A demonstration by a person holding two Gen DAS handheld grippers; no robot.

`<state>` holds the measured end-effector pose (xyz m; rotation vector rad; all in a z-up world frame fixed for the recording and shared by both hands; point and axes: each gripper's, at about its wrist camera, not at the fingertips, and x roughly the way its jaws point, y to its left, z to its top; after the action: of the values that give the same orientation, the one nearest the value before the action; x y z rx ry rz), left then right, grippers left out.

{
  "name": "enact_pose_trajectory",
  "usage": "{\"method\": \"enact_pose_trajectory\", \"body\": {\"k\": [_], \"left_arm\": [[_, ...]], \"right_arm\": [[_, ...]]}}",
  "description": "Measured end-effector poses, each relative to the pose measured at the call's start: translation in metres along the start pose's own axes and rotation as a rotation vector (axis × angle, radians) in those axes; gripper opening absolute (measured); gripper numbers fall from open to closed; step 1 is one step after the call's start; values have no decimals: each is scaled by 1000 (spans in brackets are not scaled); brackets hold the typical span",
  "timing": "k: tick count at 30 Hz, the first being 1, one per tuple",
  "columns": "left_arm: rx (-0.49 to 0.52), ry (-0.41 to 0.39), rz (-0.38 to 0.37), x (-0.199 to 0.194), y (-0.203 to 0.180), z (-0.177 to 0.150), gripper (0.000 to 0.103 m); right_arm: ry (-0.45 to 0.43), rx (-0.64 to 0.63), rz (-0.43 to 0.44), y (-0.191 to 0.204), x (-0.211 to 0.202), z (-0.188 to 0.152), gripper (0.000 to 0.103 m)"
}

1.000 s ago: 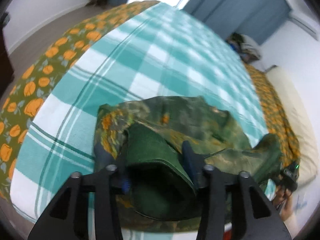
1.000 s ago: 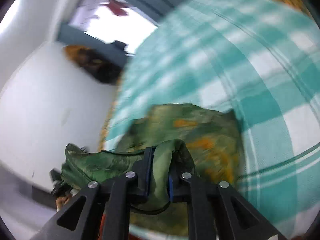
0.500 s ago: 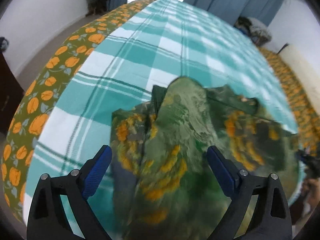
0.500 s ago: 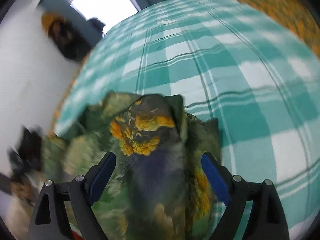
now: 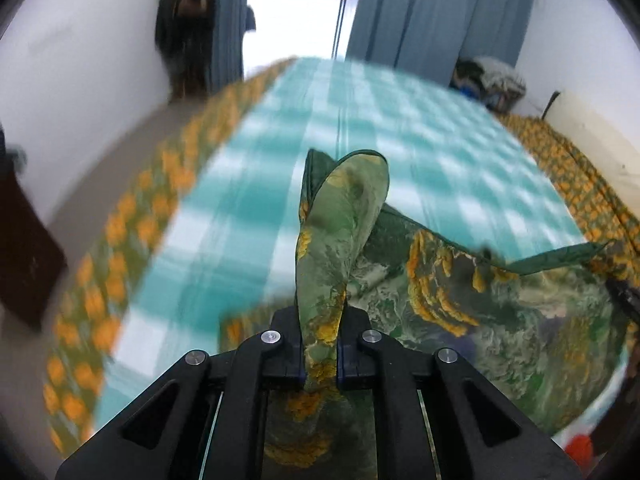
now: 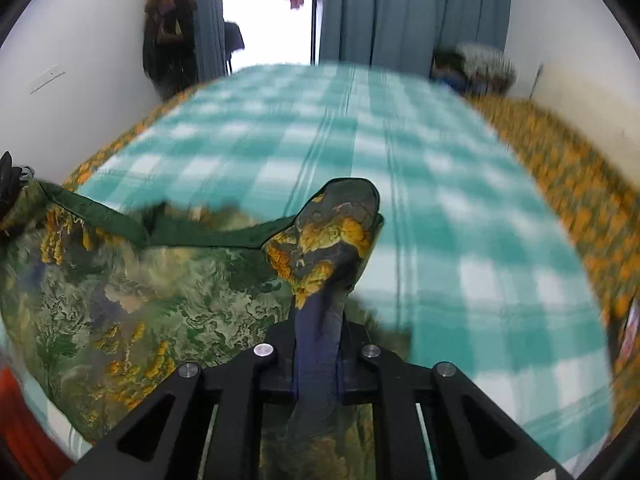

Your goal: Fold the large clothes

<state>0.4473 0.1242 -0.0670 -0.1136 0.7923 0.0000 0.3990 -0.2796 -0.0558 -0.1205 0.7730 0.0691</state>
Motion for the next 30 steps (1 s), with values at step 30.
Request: {"method": "enact_pose_trajectory", "body": {"k": [30], "left_arm": [[45,89,196,167,5,-89,15]], "right_arm": [[98,141,-42,4,156,-56,18]]}}
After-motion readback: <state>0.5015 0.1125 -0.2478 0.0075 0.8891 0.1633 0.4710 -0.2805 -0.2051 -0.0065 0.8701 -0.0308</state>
